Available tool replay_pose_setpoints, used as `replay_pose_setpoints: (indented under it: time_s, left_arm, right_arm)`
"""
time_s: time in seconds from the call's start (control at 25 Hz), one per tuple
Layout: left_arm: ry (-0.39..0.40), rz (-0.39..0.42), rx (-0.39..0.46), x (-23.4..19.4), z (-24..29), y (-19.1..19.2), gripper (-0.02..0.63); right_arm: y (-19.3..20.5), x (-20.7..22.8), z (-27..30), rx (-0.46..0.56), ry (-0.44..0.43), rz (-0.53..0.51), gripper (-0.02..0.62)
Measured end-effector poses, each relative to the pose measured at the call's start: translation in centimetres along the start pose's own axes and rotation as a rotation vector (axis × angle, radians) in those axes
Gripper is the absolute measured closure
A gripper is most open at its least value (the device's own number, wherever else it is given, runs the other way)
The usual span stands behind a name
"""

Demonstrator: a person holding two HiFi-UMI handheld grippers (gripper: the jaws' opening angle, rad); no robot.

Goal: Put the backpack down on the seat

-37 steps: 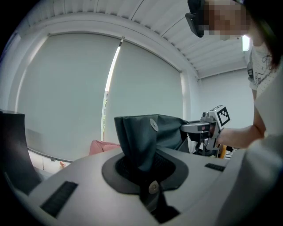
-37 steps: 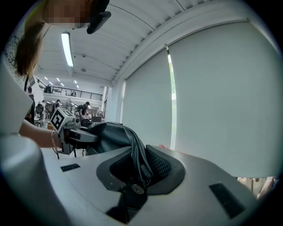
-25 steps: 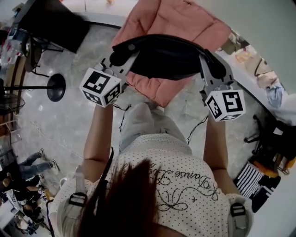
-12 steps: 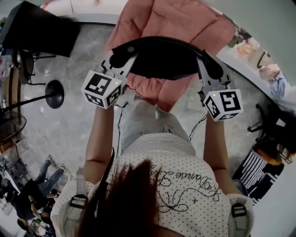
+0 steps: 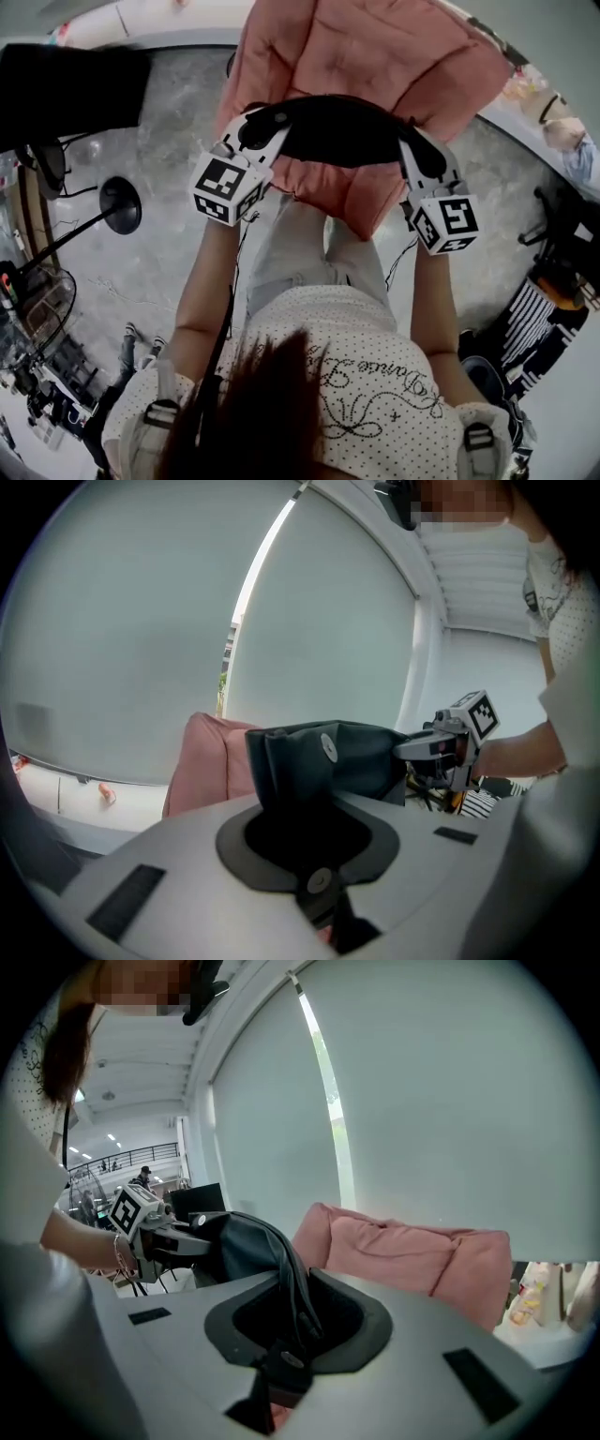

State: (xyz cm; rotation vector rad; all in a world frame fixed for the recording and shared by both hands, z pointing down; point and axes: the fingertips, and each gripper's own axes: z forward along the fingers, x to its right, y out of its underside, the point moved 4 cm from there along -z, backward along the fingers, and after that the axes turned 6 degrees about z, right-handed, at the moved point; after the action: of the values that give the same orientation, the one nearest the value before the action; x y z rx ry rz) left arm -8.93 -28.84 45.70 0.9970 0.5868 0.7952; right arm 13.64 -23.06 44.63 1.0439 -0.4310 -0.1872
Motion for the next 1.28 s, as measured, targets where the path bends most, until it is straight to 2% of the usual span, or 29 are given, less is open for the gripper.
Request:
replay_pose_setpoints:
  time_s: [0.24,0.44,0.68,1.16,1.28]
  left_arm:
    - [0.064,-0.035,-0.073,-3.8,4.3,4.6,0.557]
    - [0.08,-0.064,-0.139,-4.9,7.5,8.3,0.557]
    - [0.082,-0.102,-0.231,-7.0,11.0,14.8,0.554]
    - [0.106,-0.147,-0.352,-7.4,17.0,23.3,0.548]
    - [0.087,-0.164,-0.426,-7.6,18.8,25.8,0.535]
  right_arm:
    - [4.0,1.7,5.0,-0.07,0.052,0.067,0.528]
    - [7.6,3.8,7.8,-0.13,0.069,0.111,0.528]
    - [13.7,5.7,12.6,-0.225,0.063,0.155,0.526]
    - [22.2,9.8,16.7,-0.343,0.071,0.208,0.522]
    - [25.1,10.9,17.9,-0.395,0.074,0.231,0.517]
